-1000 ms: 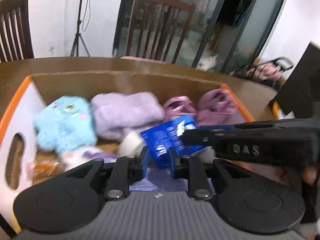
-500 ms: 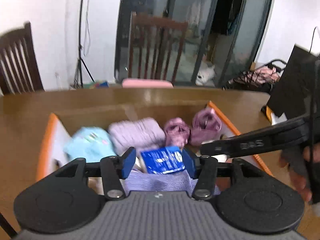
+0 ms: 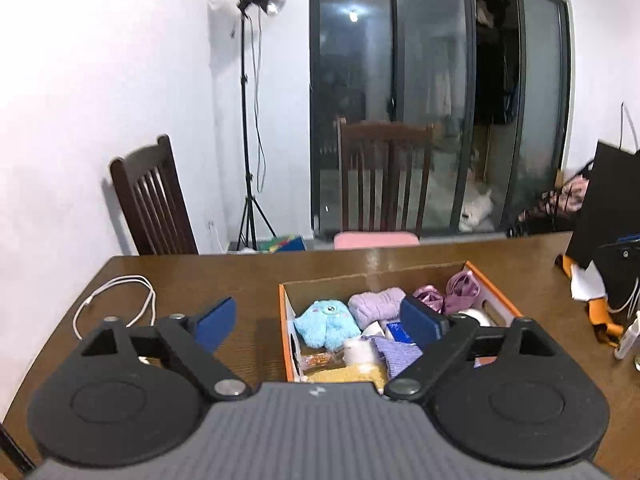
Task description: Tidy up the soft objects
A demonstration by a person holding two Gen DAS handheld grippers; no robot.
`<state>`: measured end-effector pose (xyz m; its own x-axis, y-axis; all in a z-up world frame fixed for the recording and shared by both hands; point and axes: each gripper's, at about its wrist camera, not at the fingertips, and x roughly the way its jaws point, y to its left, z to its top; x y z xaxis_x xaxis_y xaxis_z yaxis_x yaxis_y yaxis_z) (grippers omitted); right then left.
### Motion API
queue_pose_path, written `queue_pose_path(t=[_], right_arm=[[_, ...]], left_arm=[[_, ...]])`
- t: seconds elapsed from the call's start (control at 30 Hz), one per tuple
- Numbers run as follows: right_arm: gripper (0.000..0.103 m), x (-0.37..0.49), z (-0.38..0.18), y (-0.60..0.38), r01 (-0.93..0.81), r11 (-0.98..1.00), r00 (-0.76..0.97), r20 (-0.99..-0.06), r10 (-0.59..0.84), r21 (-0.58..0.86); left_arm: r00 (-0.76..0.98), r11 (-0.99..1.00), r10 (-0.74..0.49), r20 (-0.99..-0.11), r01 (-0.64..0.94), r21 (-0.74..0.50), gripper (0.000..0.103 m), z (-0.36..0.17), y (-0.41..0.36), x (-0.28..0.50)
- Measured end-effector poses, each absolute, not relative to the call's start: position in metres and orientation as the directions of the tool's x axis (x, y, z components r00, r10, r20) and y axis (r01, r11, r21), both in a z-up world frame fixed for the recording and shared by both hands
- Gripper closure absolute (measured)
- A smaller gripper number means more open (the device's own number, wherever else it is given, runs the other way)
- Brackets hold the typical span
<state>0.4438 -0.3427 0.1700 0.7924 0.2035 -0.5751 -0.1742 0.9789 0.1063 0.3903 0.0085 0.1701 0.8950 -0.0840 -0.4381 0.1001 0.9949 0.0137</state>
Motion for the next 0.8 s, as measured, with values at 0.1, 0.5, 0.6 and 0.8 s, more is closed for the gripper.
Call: queue_pose_path(t=[0.1, 0.5, 0.6, 0.8], right_arm=[[0.013, 0.419, 0.175, -0.336, -0.169, 0.981, 0.834, -0.517, 0.191, 0.091], [0.0, 0.283, 0.13, -0.319, -0.164, 0.986, 0.968, -0.189, 0.162, 0.009], [0.0, 0.255, 0.116, -0.315, -0.155, 0.988, 0.969, -0.196, 0.152, 0.001], [0.0, 0.195, 0.095, -0.301, -0.174, 0.983, 0.957, -0.223, 0.184, 0.065]], left_arm=[[0.927, 0.997, -0.068, -0.368, 0.078, 0.012, 0.004, 0.173, 0.012, 0.363], [0.987, 0.999, -0.042, -0.154, 0.039, -0.022, 0.0, 0.137, 0.011, 0.232], [0.987, 0.998, -0.048, -0.152, 0.041, -0.047, 0.0, 0.131, 0.014, 0.207], [0.98, 0.996, -0.086, -0.179, 0.079, -0.046, 0.0, 0.108, 0.017, 0.142]])
